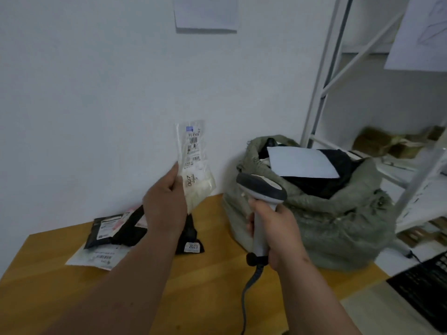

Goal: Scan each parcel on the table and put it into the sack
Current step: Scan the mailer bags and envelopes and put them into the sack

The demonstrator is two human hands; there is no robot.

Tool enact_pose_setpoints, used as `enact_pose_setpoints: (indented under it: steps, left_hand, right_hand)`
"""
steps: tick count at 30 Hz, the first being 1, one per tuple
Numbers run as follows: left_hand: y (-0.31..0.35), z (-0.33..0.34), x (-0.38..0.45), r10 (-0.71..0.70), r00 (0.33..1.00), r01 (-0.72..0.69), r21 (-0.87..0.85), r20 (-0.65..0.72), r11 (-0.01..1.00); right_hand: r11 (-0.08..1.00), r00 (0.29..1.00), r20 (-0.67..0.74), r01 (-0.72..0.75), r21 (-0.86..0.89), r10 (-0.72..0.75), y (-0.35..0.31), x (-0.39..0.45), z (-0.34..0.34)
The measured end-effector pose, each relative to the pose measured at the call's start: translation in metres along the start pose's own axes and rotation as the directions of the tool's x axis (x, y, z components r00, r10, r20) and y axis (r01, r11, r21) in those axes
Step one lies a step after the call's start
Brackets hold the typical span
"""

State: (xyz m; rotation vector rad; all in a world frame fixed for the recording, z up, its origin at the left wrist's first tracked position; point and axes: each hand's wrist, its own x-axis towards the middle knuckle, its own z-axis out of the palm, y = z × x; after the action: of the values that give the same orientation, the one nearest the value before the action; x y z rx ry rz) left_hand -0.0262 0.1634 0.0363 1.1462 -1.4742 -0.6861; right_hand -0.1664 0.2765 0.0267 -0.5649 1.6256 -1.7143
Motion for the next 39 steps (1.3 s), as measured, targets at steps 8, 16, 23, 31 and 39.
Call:
enact_pose_setpoints:
  steps: [8,16,23,31,39]
  left_hand:
    - [0.071,0.126,-0.003,0.489,0.872,-0.489,0.049,0.013,0.871]
    - [0.082,0.226,-0.005,-0.072,0.616,-0.615,0.536,0.785,0.578]
    - [0.102,0.238,-0.005,-0.162,0.577,-0.612,0.555,0.8,0.563]
    - [0.088,0.222,-0.002,0.017,0.812,-0.433,0.582,0.584,0.688]
    - [0.048,0.162,0.013,0.131,0.898,-0.357,0.523,0.419,0.774]
  right_hand:
    - [0.991,0.987,-0.135,0.096,0.096,-0.083,-0.051,0.037,-0.101]
    - [0.986,0.978,-0.201,0.088,0.141,-0.058,-0.058,0.077,-0.165]
    - [0.984,0.988,-0.149,0.055,0.168,-0.03,-0.054,0.093,-0.174]
    - [0.991,0.996,-0.062,0.067,0.114,-0.06,-0.062,0.091,-0.164]
    - [0.998,0.998,0.052,0.039,0.042,-0.041,-0.049,0.067,-0.107]
